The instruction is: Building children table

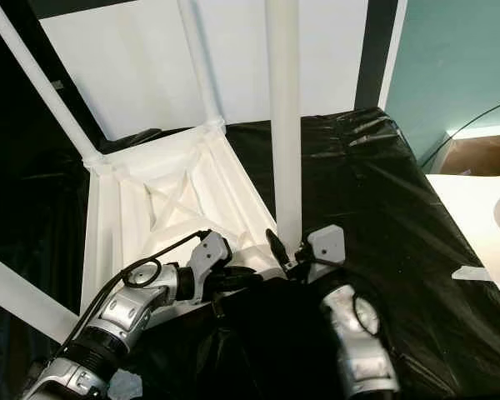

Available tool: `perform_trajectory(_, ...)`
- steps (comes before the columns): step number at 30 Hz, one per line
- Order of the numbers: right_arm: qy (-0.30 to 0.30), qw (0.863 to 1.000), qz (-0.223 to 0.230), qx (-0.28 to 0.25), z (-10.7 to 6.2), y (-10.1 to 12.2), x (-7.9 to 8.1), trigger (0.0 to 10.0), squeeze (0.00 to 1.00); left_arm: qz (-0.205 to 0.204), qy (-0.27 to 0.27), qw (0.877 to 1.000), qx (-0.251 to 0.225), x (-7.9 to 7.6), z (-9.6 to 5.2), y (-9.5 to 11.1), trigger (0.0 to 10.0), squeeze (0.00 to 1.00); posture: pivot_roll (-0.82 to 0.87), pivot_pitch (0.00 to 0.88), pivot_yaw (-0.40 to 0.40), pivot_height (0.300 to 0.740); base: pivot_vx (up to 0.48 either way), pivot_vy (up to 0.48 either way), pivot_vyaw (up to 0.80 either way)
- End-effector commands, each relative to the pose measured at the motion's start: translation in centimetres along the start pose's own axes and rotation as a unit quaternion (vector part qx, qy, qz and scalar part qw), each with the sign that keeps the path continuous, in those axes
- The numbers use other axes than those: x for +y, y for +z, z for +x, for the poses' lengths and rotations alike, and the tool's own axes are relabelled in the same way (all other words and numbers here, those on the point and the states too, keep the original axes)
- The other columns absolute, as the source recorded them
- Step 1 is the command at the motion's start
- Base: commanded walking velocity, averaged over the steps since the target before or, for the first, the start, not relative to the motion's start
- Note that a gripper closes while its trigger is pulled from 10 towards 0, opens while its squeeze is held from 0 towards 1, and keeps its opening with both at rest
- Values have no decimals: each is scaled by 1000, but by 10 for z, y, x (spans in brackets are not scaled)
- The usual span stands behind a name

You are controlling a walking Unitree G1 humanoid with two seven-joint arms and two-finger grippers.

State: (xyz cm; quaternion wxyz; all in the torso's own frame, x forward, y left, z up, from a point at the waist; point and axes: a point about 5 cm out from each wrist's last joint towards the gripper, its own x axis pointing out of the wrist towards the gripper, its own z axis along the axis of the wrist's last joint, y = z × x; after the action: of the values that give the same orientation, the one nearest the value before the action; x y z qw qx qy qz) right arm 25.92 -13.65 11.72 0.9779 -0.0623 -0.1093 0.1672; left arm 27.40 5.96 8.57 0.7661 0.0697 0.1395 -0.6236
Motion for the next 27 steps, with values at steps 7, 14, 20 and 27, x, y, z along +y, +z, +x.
perform_trajectory(7, -29, 999, -12, -17, 8, 10, -4, 0, 0, -69, -54, 996, 26, -23, 7, -33, 10000, 0, -71, 0, 86, 740, 0, 0, 0)
perform_trajectory(14, 99, 994, 28, 42, 8, -7, 13, 10000, 1000, -73, -50, 996, 24, -23, 6, -32, 10000, 0, -68, 0, 85, 740, 0, 0, 0)
perform_trajectory(20, 217, 974, -18, 62, 6, -6, 5, 10000, 0, -70, -50, 996, 25, -22, 6, -31, 10000, 0, -70, 0, 87, 740, 0, 0, 0)
perform_trajectory(27, 324, 940, -78, 72, 13, 12, -30, 10000, 0, -68, -51, 996, 26, -21, 5, -30, 10000, 0, -70, 0, 91, 740, 0, 0, 0)
